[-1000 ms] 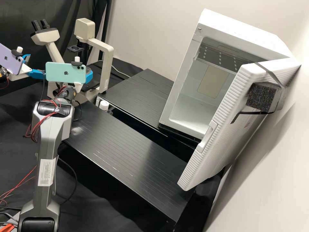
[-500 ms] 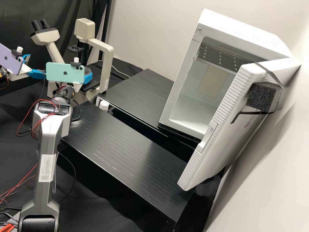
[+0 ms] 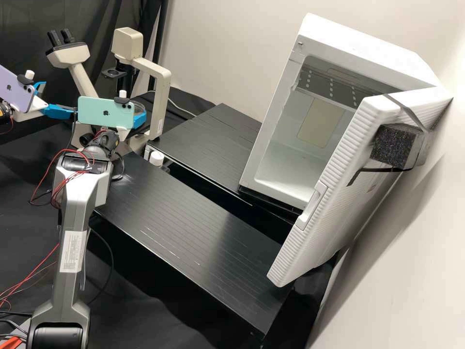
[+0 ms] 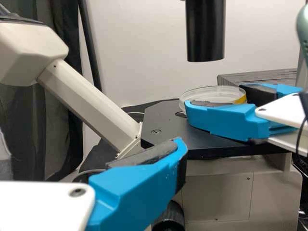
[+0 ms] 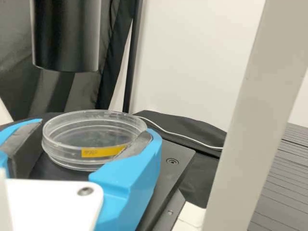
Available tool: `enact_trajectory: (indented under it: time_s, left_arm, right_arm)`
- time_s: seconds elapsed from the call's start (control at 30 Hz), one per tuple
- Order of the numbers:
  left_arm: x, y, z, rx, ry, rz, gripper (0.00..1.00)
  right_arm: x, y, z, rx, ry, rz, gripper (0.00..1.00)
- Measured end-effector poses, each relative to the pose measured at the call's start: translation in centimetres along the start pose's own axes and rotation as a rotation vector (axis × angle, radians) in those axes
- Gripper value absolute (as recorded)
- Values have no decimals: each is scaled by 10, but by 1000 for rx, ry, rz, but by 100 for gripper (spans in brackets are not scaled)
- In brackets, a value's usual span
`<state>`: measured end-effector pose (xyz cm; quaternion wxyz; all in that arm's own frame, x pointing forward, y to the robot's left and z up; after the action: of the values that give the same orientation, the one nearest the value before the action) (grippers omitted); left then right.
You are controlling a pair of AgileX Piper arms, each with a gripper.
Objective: Take out the petri dish and place it under the microscope.
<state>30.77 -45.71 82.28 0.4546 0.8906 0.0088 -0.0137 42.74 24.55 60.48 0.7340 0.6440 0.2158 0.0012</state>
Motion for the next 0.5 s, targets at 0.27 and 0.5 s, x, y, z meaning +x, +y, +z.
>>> enact_trajectory:
  time_s: [0.27,0.5]
  left_arm:
    - [0,0,0,0,0,0,100]
    - [0,0,0,0,0,0,100]
  right_arm:
    - [-1,0,3,-2,-8,-3,100]
    - [-11,3,5,37,0,-17,100]
